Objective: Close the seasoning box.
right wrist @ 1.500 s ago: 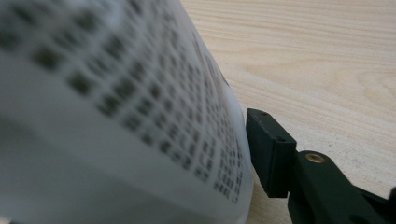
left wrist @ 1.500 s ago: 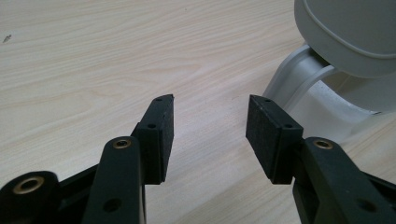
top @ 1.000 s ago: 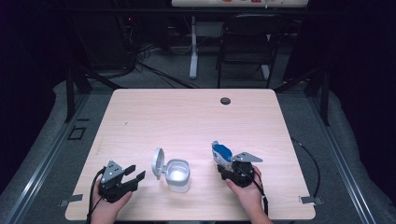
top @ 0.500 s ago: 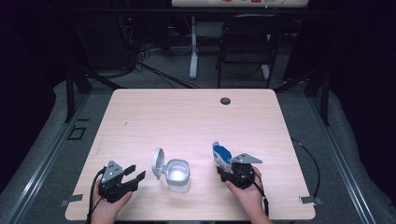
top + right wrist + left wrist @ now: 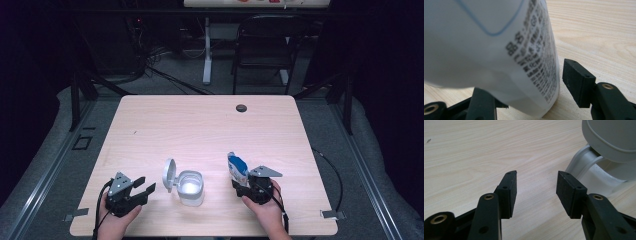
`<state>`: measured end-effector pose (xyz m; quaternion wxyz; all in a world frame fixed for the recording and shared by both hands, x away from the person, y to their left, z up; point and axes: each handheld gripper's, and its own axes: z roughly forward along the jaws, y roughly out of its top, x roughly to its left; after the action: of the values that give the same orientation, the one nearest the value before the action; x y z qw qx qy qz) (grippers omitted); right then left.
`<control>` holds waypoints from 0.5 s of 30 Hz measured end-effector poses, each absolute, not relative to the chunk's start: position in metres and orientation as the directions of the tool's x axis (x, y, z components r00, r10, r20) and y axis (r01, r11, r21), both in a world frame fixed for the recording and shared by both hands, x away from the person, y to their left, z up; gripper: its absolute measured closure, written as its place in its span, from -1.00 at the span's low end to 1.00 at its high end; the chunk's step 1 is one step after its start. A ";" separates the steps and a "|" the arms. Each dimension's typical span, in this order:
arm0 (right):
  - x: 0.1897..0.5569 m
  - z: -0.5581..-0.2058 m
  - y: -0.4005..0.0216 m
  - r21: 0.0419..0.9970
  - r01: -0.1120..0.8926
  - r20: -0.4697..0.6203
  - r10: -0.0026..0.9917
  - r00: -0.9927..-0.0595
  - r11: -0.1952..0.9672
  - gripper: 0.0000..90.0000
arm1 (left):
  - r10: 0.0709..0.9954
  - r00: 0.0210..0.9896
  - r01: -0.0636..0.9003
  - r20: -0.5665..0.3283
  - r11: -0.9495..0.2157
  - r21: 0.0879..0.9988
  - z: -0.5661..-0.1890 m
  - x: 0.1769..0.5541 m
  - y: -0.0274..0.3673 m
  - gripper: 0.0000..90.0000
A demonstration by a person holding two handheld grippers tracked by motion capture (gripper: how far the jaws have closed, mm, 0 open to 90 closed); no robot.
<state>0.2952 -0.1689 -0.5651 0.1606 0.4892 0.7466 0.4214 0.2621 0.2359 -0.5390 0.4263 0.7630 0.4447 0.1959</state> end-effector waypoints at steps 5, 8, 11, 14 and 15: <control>0.292 -0.564 -0.170 0.784 0.596 0.170 0.865 -0.472 0.171 -0.04 | 0.845 0.529 0.512 -0.079 -0.243 0.824 -0.539 0.262 0.237 0.15; 0.290 -0.563 -0.170 0.786 0.594 0.171 0.864 -0.474 0.171 -0.04 | 0.845 0.529 0.512 -0.080 -0.242 0.824 -0.539 0.262 0.236 0.15; 0.289 -0.561 -0.172 0.786 0.594 0.175 0.861 -0.477 0.169 -0.04 | 0.846 0.528 0.512 -0.081 -0.241 0.825 -0.539 0.262 0.236 0.15; 0.287 -0.560 -0.173 0.789 0.592 0.181 0.859 -0.479 0.163 -0.04 | 0.845 0.529 0.511 -0.080 -0.242 0.825 -0.539 0.262 0.236 0.15; 0.286 -0.560 -0.174 0.792 0.589 0.184 0.858 -0.480 0.160 -0.04 | 0.845 0.528 0.512 -0.080 -0.241 0.824 -0.539 0.262 0.236 0.15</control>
<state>0.2859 -0.1742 -0.5595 0.1561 0.4853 0.7453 0.4297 0.2621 0.2363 -0.5389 0.4262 0.7632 0.4446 0.1957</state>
